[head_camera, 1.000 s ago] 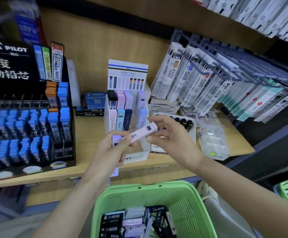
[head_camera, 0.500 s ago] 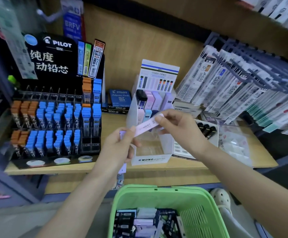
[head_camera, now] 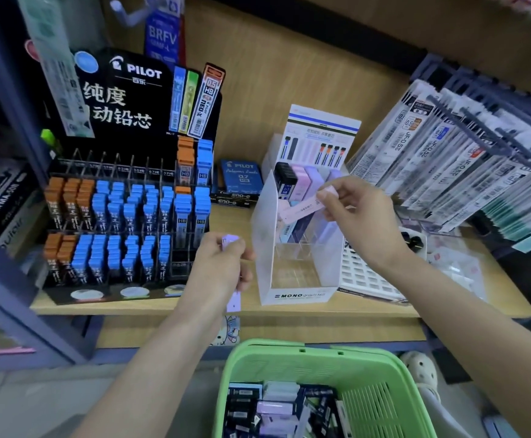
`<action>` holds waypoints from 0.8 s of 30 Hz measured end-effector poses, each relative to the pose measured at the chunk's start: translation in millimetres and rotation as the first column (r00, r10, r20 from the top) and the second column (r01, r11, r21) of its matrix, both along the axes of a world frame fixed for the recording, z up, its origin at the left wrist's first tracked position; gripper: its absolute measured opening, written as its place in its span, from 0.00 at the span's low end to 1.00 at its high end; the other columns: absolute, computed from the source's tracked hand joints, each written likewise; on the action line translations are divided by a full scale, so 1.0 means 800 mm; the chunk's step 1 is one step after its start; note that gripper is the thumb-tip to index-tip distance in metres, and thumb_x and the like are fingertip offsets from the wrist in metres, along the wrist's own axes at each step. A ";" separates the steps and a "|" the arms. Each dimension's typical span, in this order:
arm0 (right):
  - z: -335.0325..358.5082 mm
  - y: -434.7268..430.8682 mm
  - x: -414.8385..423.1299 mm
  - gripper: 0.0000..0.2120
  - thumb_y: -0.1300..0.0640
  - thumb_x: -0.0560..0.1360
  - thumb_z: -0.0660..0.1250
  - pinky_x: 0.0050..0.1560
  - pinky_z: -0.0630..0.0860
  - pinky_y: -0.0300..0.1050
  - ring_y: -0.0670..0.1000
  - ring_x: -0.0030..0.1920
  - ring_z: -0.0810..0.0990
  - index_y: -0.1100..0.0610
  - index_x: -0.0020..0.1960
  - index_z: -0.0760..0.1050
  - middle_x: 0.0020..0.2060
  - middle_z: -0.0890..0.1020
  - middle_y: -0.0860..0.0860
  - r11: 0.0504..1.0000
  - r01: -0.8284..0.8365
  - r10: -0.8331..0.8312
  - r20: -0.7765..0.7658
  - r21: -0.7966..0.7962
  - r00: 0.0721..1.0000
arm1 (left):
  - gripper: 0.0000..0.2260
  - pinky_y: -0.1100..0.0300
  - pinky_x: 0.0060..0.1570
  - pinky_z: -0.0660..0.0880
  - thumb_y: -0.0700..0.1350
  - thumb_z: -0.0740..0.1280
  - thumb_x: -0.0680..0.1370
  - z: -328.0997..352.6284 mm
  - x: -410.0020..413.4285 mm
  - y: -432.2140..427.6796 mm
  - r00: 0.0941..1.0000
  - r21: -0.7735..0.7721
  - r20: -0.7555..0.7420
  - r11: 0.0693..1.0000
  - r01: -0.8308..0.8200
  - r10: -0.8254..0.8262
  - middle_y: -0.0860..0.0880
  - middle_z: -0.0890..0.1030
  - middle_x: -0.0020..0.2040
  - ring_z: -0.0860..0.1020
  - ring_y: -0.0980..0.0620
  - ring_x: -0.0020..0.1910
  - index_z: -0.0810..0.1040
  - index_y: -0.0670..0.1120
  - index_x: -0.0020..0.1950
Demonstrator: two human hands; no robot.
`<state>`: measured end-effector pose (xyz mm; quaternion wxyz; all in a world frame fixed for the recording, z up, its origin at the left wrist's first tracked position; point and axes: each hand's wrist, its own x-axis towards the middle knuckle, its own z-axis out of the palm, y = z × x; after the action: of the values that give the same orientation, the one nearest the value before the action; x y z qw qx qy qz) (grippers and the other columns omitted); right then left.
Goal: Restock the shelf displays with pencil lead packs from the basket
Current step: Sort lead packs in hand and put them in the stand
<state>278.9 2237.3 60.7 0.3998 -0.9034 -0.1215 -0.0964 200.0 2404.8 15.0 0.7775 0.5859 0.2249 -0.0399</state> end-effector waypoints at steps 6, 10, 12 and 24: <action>-0.017 0.004 0.002 0.03 0.59 0.74 0.69 0.44 0.76 0.40 0.50 0.40 0.79 0.54 0.43 0.76 0.37 0.80 0.50 0.997 -0.057 0.055 -0.043 -0.049 0.998 | 0.03 0.67 0.22 0.67 0.40 0.57 0.82 -0.002 0.000 -0.003 1.000 0.005 0.015 1.000 0.024 -0.024 0.48 0.77 0.39 0.69 0.57 0.23 0.70 0.43 0.53; -0.030 0.015 0.007 0.04 0.61 0.73 0.71 0.43 0.74 0.33 0.39 0.37 0.76 0.55 0.45 0.76 0.35 0.78 0.46 0.972 -0.136 0.136 -0.012 -0.194 0.991 | 0.03 0.67 0.24 0.70 0.40 0.58 0.82 -0.003 0.000 -0.005 0.999 0.019 0.027 0.999 0.027 -0.028 0.48 0.78 0.39 0.70 0.55 0.27 0.70 0.43 0.52; -0.037 0.020 0.011 0.04 0.62 0.73 0.71 0.47 0.75 0.37 0.38 0.36 0.76 0.57 0.47 0.79 0.37 0.78 0.46 0.947 -0.179 0.192 0.022 -0.266 0.981 | 0.03 0.68 0.24 0.71 0.40 0.58 0.82 -0.003 0.000 -0.005 0.999 0.030 0.031 0.999 0.028 -0.029 0.48 0.78 0.39 0.71 0.54 0.27 0.70 0.43 0.52; -0.044 0.022 0.014 0.04 0.62 0.74 0.69 0.47 0.78 0.50 0.43 0.40 0.75 0.57 0.48 0.76 0.42 0.72 0.43 0.926 -0.124 0.182 0.137 -0.356 0.974 | 0.09 0.67 0.26 0.71 0.46 0.57 0.82 -0.003 0.001 -0.005 0.996 0.074 0.058 0.995 0.064 -0.068 0.51 0.79 0.36 0.71 0.57 0.23 0.76 0.48 0.52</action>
<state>290.3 2255.0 25.1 0.2299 -0.9359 -0.2398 -0.1174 200.8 2401.1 12.6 0.7607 0.6215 0.1830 -0.0398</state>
